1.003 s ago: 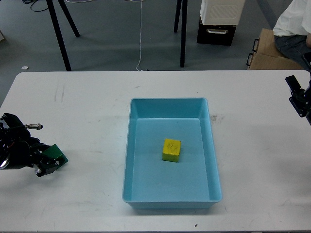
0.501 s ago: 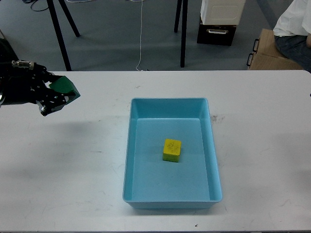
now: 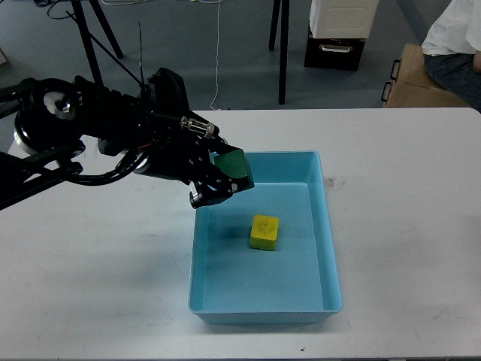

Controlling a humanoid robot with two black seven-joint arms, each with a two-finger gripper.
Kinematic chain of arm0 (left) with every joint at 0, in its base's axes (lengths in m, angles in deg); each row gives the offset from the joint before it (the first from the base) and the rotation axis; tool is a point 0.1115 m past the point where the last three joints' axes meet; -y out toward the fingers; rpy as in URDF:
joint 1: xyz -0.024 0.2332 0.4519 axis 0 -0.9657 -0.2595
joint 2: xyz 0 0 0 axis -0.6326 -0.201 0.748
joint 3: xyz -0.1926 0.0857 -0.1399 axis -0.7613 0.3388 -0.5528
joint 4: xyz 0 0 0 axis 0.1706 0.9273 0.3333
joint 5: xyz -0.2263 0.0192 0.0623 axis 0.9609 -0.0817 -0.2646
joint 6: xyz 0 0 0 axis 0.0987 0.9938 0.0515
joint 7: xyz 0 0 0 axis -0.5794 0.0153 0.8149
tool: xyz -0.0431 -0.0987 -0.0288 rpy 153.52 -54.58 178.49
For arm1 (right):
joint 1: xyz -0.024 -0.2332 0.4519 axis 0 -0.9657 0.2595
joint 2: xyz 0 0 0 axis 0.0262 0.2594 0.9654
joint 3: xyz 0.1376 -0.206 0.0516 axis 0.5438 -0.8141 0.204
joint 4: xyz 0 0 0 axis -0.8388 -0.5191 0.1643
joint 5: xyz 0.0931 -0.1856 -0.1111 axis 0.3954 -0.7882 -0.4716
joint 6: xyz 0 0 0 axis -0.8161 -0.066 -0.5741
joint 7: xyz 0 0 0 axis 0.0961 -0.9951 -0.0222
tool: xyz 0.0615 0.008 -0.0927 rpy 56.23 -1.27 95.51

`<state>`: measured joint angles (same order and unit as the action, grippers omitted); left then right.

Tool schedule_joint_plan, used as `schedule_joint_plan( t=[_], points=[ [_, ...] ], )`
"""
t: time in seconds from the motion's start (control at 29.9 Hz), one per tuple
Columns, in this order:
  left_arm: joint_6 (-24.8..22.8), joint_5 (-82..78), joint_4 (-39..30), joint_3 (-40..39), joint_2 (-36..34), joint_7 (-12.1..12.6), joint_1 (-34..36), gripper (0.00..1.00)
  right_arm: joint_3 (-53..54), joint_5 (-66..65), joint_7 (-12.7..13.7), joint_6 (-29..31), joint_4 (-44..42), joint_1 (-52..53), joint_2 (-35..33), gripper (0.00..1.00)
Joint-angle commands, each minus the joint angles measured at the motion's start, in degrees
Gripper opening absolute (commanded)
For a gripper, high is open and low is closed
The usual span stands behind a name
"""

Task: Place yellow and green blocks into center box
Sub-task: 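Carry the green cube with the left gripper into the tub and release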

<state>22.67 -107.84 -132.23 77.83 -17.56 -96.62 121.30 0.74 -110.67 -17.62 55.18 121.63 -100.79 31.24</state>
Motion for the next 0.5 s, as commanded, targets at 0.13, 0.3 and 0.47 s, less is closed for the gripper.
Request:
schedule_joint_plan(
  t=[0.13,0.3,0.47],
  points=[
    [0.0,0.0,4.6,4.6,4.8,0.0,-0.8,0.28,-0.1,0.0,0.0,0.0,-0.6,0.0,0.1,0.99],
    [0.0,0.0,6.6,4.4,7.0,0.0,-1.1,0.72,-0.3,0.1,0.0,0.0,-0.5,0.1,0.5,0.99],
    [0.0,0.0,7.4,3.4,7.3,0.0,-1.1,0.92,-0.1,0.1,-0.3,0.0,-0.4,0.1,0.8,0.99]
  ],
)
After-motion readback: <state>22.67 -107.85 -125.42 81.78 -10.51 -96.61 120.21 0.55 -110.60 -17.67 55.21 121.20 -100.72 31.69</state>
